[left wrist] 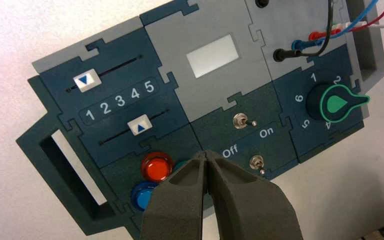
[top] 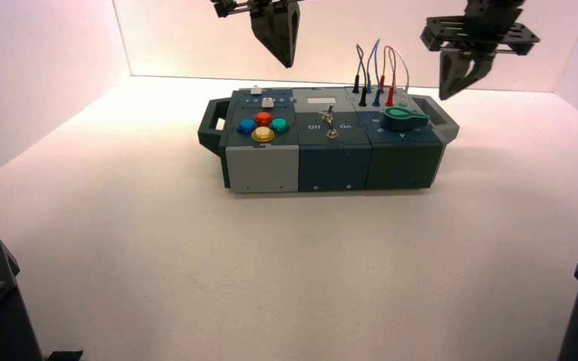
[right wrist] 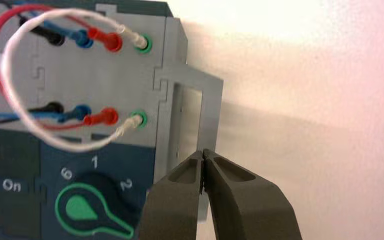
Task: Flip the top switch off with the left gripper.
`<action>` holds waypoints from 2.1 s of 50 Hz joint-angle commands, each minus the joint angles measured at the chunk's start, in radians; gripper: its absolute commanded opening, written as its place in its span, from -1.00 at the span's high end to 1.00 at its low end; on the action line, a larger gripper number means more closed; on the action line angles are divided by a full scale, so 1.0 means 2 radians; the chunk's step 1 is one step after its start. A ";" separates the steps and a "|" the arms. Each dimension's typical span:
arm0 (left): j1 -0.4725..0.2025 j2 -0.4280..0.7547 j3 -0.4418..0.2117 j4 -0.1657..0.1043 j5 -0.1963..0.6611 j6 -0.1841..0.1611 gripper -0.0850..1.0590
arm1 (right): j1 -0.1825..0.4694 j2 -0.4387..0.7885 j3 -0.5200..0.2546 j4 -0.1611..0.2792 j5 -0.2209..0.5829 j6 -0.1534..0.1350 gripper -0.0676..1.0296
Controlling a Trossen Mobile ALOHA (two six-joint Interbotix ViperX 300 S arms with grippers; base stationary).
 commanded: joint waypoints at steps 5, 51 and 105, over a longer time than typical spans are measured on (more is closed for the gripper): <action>-0.009 -0.008 -0.002 -0.002 0.000 -0.001 0.91 | 0.002 0.020 -0.040 0.009 0.005 -0.002 0.92; -0.048 0.029 -0.024 -0.009 -0.002 -0.040 0.91 | 0.020 0.102 -0.095 0.028 0.004 -0.015 0.92; -0.069 0.087 -0.086 -0.008 -0.002 -0.090 0.91 | 0.019 0.123 -0.100 0.030 0.003 -0.013 0.92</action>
